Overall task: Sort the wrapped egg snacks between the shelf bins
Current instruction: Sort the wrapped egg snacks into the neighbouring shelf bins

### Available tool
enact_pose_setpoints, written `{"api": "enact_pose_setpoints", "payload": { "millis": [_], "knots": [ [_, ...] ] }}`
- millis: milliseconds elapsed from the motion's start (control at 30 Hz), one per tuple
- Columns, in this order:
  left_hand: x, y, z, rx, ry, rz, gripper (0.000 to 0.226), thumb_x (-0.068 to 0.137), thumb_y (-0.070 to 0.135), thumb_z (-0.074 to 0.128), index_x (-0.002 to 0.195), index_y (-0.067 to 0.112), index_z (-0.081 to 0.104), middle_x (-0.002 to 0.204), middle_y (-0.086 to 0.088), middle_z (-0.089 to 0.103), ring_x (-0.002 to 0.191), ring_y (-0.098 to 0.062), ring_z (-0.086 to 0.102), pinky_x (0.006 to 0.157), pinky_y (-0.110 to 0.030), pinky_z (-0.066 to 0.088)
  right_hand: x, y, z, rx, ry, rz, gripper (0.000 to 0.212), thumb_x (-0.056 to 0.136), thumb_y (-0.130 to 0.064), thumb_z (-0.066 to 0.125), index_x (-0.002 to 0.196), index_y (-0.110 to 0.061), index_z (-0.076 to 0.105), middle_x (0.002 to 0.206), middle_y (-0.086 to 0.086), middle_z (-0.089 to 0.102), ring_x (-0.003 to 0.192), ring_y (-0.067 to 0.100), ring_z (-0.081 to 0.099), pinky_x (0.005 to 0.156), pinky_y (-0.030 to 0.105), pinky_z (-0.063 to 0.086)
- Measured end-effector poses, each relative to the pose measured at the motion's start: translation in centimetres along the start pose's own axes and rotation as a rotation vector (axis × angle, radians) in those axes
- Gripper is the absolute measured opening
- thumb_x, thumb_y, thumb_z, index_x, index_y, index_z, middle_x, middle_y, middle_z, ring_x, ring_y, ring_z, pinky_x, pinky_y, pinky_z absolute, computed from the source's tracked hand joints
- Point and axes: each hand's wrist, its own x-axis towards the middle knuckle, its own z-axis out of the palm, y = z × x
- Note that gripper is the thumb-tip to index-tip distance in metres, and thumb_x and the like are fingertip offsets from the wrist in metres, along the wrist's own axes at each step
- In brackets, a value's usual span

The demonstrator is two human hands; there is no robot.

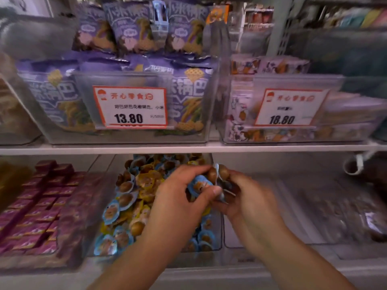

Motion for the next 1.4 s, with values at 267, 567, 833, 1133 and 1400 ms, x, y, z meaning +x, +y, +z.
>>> {"api": "enact_pose_setpoints", "payload": {
  "millis": [267, 567, 833, 1133, 1400],
  "knots": [
    [0.0, 0.5, 4.3, 0.420, -0.174, 0.132, 0.070, 0.079, 0.076, 0.048, 0.134, 0.034, 0.057, 0.124, 0.008, 0.051, 0.110, -0.016, 0.045, 0.089, -0.029, 0.042, 0.8, -1.5, -3.5, 0.077, -0.128, 0.111, 0.026, 0.096, -0.026, 0.057, 0.093, -0.005, 0.073, 0.087, 0.016, 0.073, 0.073, 0.023, 0.072, 0.054, 0.030, 0.057],
    [0.1, -4.1, -0.9, 0.379, -0.145, 0.030, 0.029, 0.095, 0.040, 0.057, 0.121, 0.032, 0.066, 0.120, 0.012, 0.058, 0.109, -0.008, 0.057, 0.090, -0.026, 0.046, 5.4, -0.8, -8.6, -0.879, -0.005, 0.046, 0.043, 0.092, -0.018, 0.065, 0.134, -0.013, 0.059, 0.121, 0.011, 0.068, 0.101, 0.023, 0.069, 0.090, 0.038, 0.057],
    [-1.8, -6.5, -4.3, 0.772, -0.291, 0.042, 0.048, 0.088, 0.055, 0.049, 0.128, 0.031, 0.061, 0.131, 0.010, 0.058, 0.112, -0.023, 0.061, 0.090, -0.043, 0.047, 2.4, 0.3, -3.3, -1.224, -0.135, -0.817, 0.034, 0.089, -0.027, 0.056, 0.122, -0.022, 0.065, 0.118, -0.006, 0.064, 0.107, 0.008, 0.057, 0.088, 0.015, 0.041],
    [0.8, -7.3, -2.7, 0.881, -0.248, 0.093, 0.052, 0.096, 0.049, 0.038, 0.143, 0.030, 0.048, 0.141, -0.002, 0.052, 0.128, -0.028, 0.048, 0.103, -0.045, 0.039, 6.4, 3.5, 1.6, -2.069, -0.292, -0.651, 0.061, 0.090, -0.038, 0.051, 0.148, -0.024, 0.037, 0.141, 0.006, 0.053, 0.128, 0.029, 0.048, 0.118, 0.046, 0.021],
    [1.8, -7.9, -3.5, 0.794, -0.320, 0.049, 0.061, 0.085, 0.038, 0.045, 0.145, 0.035, 0.042, 0.128, 0.002, 0.057, 0.115, -0.025, 0.054, 0.095, -0.038, 0.038, 6.5, 3.2, 1.4, -1.749, -0.329, -0.711, 0.054, 0.079, -0.018, 0.062, 0.130, -0.037, 0.060, 0.120, -0.004, 0.071, 0.110, 0.023, 0.062, 0.103, 0.031, 0.032]
  ]
}}
